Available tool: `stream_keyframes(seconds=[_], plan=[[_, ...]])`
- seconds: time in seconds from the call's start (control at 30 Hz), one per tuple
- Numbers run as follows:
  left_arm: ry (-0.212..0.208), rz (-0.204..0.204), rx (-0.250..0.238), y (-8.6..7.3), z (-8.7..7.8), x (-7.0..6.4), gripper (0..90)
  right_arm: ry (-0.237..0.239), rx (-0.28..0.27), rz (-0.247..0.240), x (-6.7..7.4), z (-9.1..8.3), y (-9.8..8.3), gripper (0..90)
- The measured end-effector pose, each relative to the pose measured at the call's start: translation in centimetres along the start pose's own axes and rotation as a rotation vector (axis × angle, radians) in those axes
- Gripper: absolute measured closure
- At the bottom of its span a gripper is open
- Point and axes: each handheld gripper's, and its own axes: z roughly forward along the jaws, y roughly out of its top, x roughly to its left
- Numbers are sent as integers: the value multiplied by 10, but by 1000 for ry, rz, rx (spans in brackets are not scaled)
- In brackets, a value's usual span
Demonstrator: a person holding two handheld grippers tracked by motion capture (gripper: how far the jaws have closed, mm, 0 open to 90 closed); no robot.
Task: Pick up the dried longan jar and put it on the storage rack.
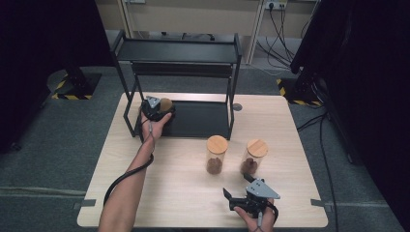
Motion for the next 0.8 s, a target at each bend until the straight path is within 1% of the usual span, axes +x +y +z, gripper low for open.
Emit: stream_keyframes(seconds=[0.23, 0.47, 0.7, 0.8], plan=[[11, 8, 0, 4, -7, -4, 55, 0, -2, 3, 0, 0, 0, 49], [11, 10, 3, 9, -15, -4, 52, 0, -3, 3, 0, 0, 0, 49], [15, 7, 9, 8, -21, -2, 50, -1, -1, -1, 0, 0, 0, 49], [9, 2, 5, 7, -25, -2, 50, -1, -1, 0, 0, 0, 0, 49]])
